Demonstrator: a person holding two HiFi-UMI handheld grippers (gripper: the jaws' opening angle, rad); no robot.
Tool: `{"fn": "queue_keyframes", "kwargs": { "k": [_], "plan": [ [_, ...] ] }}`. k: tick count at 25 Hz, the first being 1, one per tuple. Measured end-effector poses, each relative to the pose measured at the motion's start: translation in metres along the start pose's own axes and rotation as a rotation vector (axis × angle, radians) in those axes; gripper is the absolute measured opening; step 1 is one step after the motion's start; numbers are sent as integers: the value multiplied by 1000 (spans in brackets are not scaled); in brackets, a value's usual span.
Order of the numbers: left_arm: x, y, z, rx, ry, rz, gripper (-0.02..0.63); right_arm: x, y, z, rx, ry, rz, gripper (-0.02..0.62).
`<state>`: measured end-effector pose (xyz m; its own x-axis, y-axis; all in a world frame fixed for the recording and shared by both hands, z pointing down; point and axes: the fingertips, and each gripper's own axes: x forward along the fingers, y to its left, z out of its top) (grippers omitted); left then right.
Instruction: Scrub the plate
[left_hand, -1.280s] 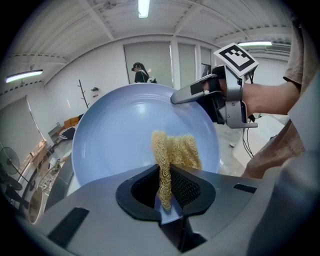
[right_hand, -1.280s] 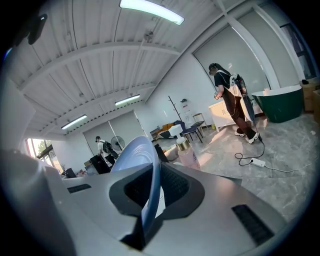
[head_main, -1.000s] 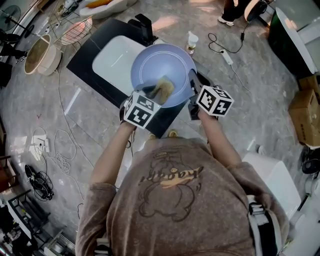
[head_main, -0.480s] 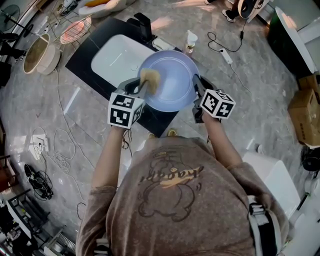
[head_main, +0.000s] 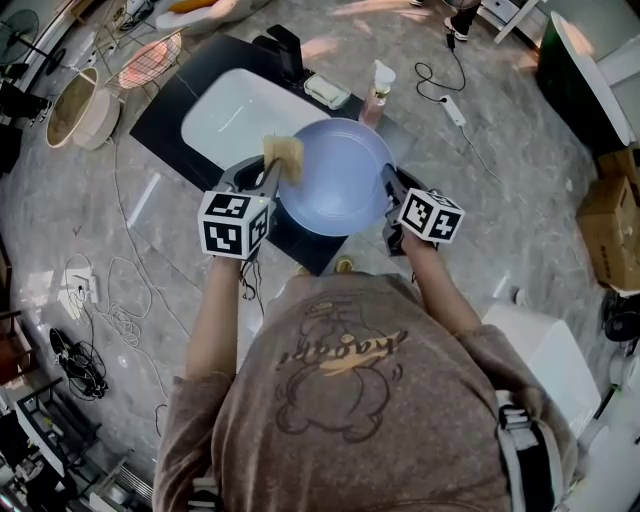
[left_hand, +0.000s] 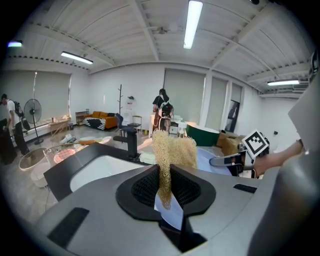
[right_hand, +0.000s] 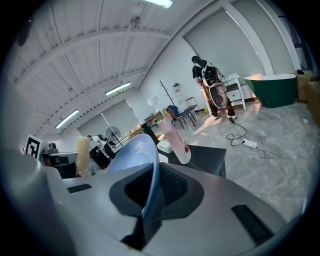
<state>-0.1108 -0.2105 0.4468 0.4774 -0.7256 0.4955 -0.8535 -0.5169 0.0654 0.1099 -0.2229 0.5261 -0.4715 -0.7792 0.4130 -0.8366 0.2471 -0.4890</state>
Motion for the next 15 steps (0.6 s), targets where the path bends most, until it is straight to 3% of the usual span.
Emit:
{"fn": "queue_keyframes", "kwargs": {
  "k": [15],
  "plan": [
    [1,1,1,-12,0,1,63,29,-36,-85,77,177,-28,21]
  ]
}}
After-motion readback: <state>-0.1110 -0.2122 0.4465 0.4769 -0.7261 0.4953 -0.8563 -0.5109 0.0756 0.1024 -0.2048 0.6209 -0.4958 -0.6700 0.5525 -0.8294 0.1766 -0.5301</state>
